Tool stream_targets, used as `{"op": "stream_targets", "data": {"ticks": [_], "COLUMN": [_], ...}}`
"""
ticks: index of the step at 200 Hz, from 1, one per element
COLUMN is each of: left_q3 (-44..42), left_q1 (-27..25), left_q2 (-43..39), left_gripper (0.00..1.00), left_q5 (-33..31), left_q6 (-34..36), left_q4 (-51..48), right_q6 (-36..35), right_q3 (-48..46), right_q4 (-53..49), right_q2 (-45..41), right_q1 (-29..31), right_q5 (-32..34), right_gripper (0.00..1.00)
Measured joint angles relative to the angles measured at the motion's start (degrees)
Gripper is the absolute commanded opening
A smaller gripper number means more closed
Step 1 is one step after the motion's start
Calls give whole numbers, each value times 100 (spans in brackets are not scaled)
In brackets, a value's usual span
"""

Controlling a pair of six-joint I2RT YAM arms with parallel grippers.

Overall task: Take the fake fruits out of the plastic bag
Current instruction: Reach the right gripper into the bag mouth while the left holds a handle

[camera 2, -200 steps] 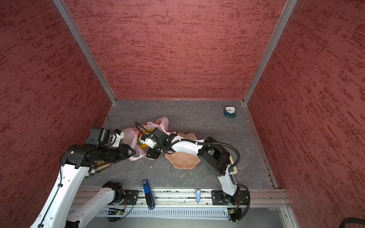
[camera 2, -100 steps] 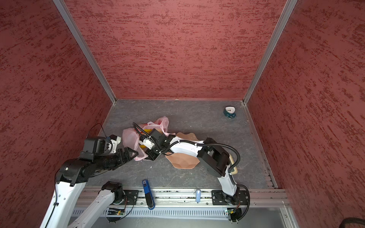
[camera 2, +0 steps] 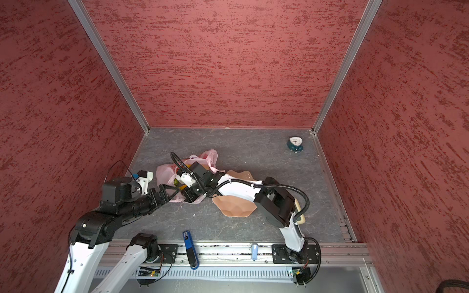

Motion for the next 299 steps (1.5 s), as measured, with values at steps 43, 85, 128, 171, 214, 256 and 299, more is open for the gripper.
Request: {"op": "stream_targets", "data": {"ticks": [43, 85, 128, 171, 214, 256, 299], "left_q3": [0, -170, -323, -402, -466, -966, -1644], "left_q1": [-184, -247, -275, -278, -278, -278, -278], "left_q2": [133, 299, 437, 221, -402, -1353, -2098], "left_gripper": [91, 72, 47, 14, 9, 8, 8], "left_q5": [-282, -549, -822, -1064, -1187, -1292, -1377], "left_q6": [17, 70, 90, -52, -348, -960, -1631], "left_q4": [-197, -160, 31, 72, -133, -323, -286], "right_q6": [210, 350, 374, 348, 254, 216, 175], "right_q3": [87, 162, 162, 162, 162, 162, 164], "right_q4": [153, 382, 398, 378, 238, 109, -90], "right_q2": [0, -2, -2, -2, -2, -2, 35], "right_q1": [0, 0, 0, 2, 2, 2, 0], "right_q5": [-334, -564, -636, -592, -39, 686, 1051], "right_gripper": [35, 36, 36, 37, 40, 45, 48]}}
